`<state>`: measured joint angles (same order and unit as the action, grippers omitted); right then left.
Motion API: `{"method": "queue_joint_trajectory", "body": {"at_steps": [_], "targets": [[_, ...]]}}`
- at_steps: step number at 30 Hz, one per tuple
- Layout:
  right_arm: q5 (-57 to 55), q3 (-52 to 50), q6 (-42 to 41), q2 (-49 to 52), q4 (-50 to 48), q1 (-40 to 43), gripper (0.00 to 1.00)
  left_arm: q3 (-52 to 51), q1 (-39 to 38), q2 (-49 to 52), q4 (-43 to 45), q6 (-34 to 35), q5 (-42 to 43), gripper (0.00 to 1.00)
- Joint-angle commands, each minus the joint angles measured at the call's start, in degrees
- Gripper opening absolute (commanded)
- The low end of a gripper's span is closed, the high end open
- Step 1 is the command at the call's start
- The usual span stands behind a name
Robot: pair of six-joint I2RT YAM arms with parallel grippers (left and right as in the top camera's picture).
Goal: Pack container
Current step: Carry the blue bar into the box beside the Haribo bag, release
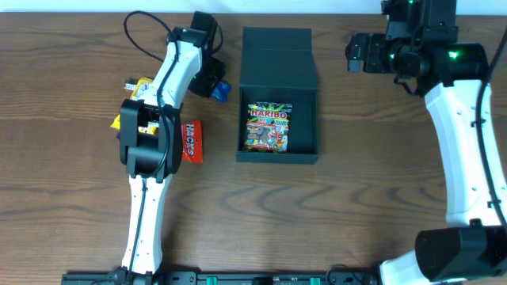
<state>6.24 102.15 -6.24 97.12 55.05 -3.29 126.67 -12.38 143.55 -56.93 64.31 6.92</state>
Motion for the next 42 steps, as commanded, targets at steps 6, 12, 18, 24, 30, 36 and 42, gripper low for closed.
{"method": "queue_joint_trajectory", "body": {"at_steps": [6,12,18,24,30,36,42], "targets": [[-4.6,-0.2,1.2,0.4,-0.2,0.3,0.99,17.2,-0.5,-0.1,-5.6,-15.6,-6.2,0.20],[-4.5,-0.2,-0.3,0.4,-0.4,3.9,0.99,28.5,-4.9,-0.1,-14.4,-22.4,-11.0,0.18],[-4.3,-0.2,-1.4,0.4,0.0,9.2,0.99,33.5,-14.8,-0.1,-21.7,-26.9,-11.8,0.14],[-4.3,-0.2,-1.4,0.4,0.0,12.8,0.99,33.5,-23.3,-0.1,-28.1,-29.6,-12.0,0.11],[-4.3,-0.2,-1.2,0.4,0.0,14.8,0.99,33.2,-28.7,-0.1,-33.9,-29.6,-11.7,0.08],[-4.3,-0.2,0.2,0.4,0.7,15.0,0.99,29.5,-32.2,0.0,-33.6,-29.6,-10.4,0.06],[-4.3,-0.2,0.8,0.4,1.0,15.0,0.99,24.2,-33.0,0.0,-31.7,-29.5,-6.8,0.06]]}}
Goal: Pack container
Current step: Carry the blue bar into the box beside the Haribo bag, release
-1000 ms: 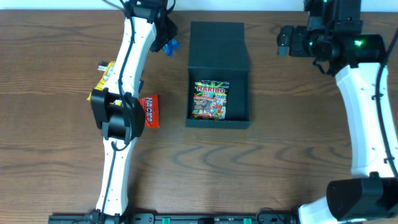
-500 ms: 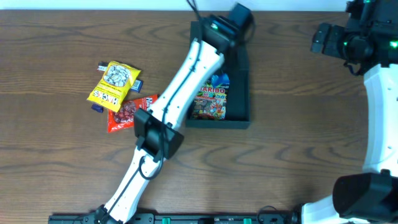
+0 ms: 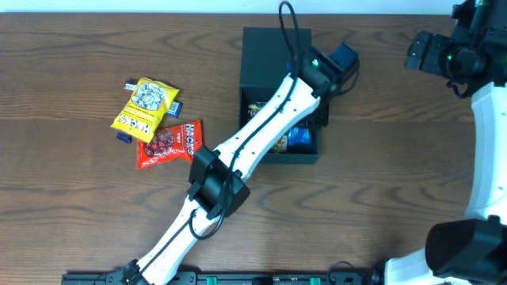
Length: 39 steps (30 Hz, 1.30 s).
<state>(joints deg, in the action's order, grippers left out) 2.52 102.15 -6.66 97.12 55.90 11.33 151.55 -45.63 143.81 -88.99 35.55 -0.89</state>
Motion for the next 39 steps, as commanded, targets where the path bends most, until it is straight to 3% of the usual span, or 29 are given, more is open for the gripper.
{"method": "queue_joint_trajectory", "body": {"at_steps": [1,23,25,31,39], "targets": [[-0.6,-0.2,1.2,0.4,0.1,0.4,0.99,-1.0,0.2,-0.3,0.6,-0.6,1.5,0.06],[-0.6,-0.2,1.2,0.4,0.5,0.4,0.99,-9.0,-0.4,-0.2,8.3,-2.2,6.7,0.17],[-0.5,-0.2,1.2,0.4,0.5,0.4,0.99,-9.0,-0.1,-0.2,9.0,-2.2,6.7,0.24],[-0.5,-0.2,1.2,0.4,0.5,0.4,0.99,-9.0,0.4,-0.2,8.9,-2.2,6.7,0.59],[-0.5,-0.2,1.2,0.4,0.5,0.4,0.99,-7.9,1.4,-0.4,8.3,-2.4,6.9,0.61]]}}
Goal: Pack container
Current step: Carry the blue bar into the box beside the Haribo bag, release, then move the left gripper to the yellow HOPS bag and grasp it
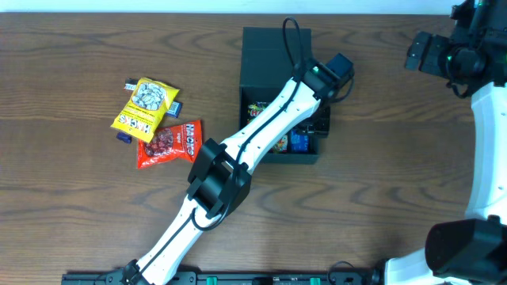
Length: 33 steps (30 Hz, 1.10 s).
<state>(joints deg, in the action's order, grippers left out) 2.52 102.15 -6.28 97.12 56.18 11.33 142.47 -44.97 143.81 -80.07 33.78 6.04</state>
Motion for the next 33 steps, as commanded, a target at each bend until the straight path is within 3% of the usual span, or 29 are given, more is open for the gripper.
{"method": "queue_joint_trajectory", "body": {"at_steps": [1,6,9,20,33], "targets": [[-0.5,-0.2,0.8,0.4,0.2,0.4,0.99,1.7,1.0,-0.4,-0.7,-0.7,0.0,0.61],[-0.6,-0.2,0.8,0.4,0.2,0.4,0.99,4.5,2.3,-0.4,-0.8,-2.1,-1.8,0.56],[-0.6,-0.2,0.8,0.4,0.2,0.4,0.99,7.1,4.2,-0.5,-2.7,-2.1,-8.0,0.53],[-0.5,-0.2,0.8,0.4,0.2,0.4,0.99,13.0,21.5,-8.1,-6.5,0.6,-15.8,0.62],[-0.5,-0.2,0.8,0.4,0.2,0.4,0.99,12.9,38.0,-8.6,-6.0,-16.0,-18.7,0.63]]}}
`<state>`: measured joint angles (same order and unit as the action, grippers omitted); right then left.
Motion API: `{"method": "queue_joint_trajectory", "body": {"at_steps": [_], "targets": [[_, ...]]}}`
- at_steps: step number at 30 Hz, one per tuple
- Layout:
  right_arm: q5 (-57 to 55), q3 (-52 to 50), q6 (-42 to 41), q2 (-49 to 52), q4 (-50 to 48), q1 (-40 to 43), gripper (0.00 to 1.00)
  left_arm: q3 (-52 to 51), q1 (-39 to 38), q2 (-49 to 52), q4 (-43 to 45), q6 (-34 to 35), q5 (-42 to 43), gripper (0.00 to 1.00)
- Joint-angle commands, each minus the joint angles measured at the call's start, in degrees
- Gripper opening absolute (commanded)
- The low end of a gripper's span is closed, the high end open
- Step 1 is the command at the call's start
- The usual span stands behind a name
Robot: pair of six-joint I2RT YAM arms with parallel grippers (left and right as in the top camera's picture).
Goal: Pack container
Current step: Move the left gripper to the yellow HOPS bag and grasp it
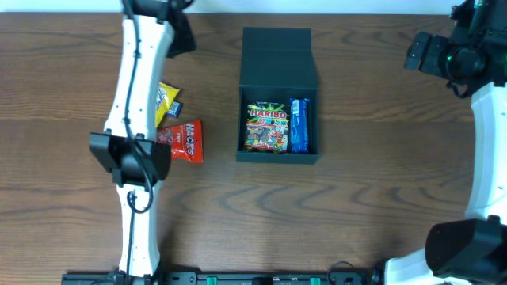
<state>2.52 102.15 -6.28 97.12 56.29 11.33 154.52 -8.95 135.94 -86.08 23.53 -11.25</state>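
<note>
The dark box (279,155) stands mid-table with its lid (277,49) folded open behind it. Inside lie a Haribo bag (268,127) and, to its right, a blue packet (299,125). On the table to the left are a red sweets packet (184,141) and a yellow packet (167,100), which my left arm partly hides. My left gripper (179,28) is at the back left, well away from the box; its jaws are not visible. My right gripper (418,52) hovers at the back right, its jaws unclear.
A small dark blue item (177,105) peeks out beside the yellow packet. The left arm's elbow (127,154) hangs over the table next to the red packet. The table's back edge runs just behind the lid.
My left arm, which reached across the box, is now at the far left with its gripper at the back left. The blue packet lies uncovered in the box beside the Haribo bag.
At first my left gripper held a blue packet left of the box, which contained only the Haribo bag, and my right gripper hung near the lid. Then the left arm lay across the box with the blue packet inside, the right arm further right. Now the left arm is away.
</note>
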Motion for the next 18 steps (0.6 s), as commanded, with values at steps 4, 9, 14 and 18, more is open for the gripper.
{"method": "queue_joint_trajectory", "body": {"at_steps": [4,9,14,18], "targets": [[-0.5,-0.2,0.8,0.4,0.1,0.4,0.99,0.9,5.0,-0.7,1.3,-8.6,-1.4,0.64],[-0.5,-0.2,0.8,0.4,0.1,0.4,0.99,0.9,6.4,-0.7,1.9,-10.2,-1.2,0.63],[-0.5,-0.2,0.8,0.4,-0.2,0.3,0.99,0.9,8.1,-1.5,-3.5,-11.4,4.7,0.56],[-0.6,-0.2,0.8,0.4,-0.3,0.4,0.99,0.7,13.6,-3.6,-5.1,-12.3,11.9,0.51]]}}
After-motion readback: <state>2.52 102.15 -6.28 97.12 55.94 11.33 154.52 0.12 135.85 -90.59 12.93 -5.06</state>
